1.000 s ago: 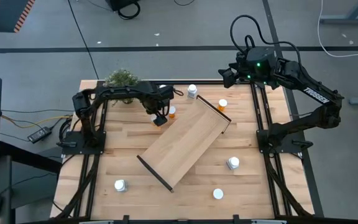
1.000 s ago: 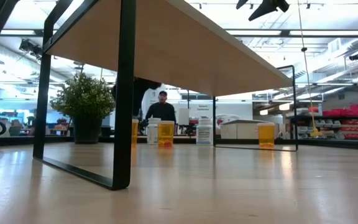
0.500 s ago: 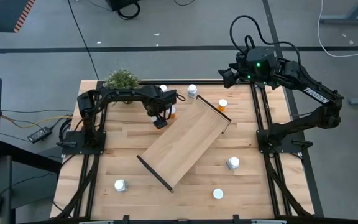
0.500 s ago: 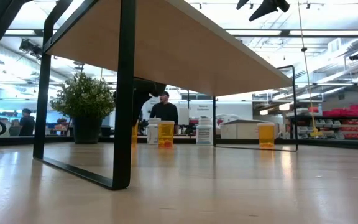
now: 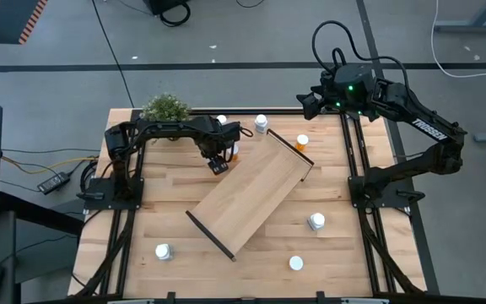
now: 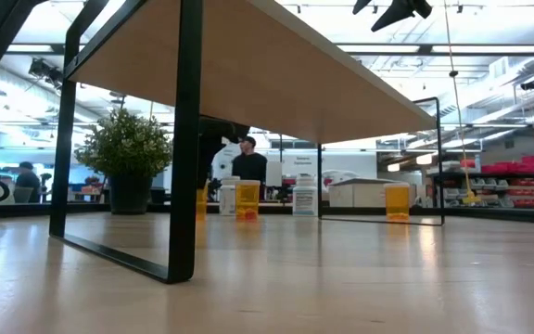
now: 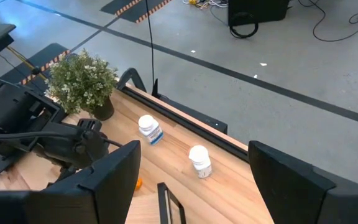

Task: Pick and place medicine bottles onto shelf by color
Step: Put the left orange pill bottle on the shelf

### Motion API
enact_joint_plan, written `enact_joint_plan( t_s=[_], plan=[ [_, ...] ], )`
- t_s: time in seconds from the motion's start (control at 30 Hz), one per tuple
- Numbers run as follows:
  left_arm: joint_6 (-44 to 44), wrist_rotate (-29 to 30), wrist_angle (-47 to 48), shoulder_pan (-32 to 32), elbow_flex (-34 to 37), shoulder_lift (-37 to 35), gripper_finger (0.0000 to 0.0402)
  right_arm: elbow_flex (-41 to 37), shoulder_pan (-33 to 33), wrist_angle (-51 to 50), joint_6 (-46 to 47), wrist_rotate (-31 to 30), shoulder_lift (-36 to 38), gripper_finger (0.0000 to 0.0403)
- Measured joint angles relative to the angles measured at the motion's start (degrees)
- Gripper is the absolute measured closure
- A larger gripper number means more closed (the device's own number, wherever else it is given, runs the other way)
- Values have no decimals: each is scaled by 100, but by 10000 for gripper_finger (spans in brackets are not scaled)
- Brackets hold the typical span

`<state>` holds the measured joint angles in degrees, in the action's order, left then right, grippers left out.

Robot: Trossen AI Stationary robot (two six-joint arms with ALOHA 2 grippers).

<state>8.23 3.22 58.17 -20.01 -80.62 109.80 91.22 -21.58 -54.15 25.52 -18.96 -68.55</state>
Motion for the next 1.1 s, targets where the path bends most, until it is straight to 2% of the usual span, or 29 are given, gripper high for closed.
enact_joint_plan(
  t_s=[0.13,0.37,0.63,0.8,0.93,1.1],
  plan=[
    [9,-6,137,0,0,-2,178,-1,0,0,0,0,0,99],
    [2,-68,1017,11,-283,-2,159,-2,0,0,0,0,0,99],
    [-57,-68,2019,110,-1745,-4,195,-2,0,0,177,55,0,99],
    [-320,-68,2195,216,-2442,-9,216,-2,0,-4,427,331,0,99],
    [-579,11,2064,186,-2196,-11,207,-2,0,-96,610,566,0,99],
    [-639,16,1873,52,-1239,-7,147,-2,0,-385,698,859,0,99]
  ],
)
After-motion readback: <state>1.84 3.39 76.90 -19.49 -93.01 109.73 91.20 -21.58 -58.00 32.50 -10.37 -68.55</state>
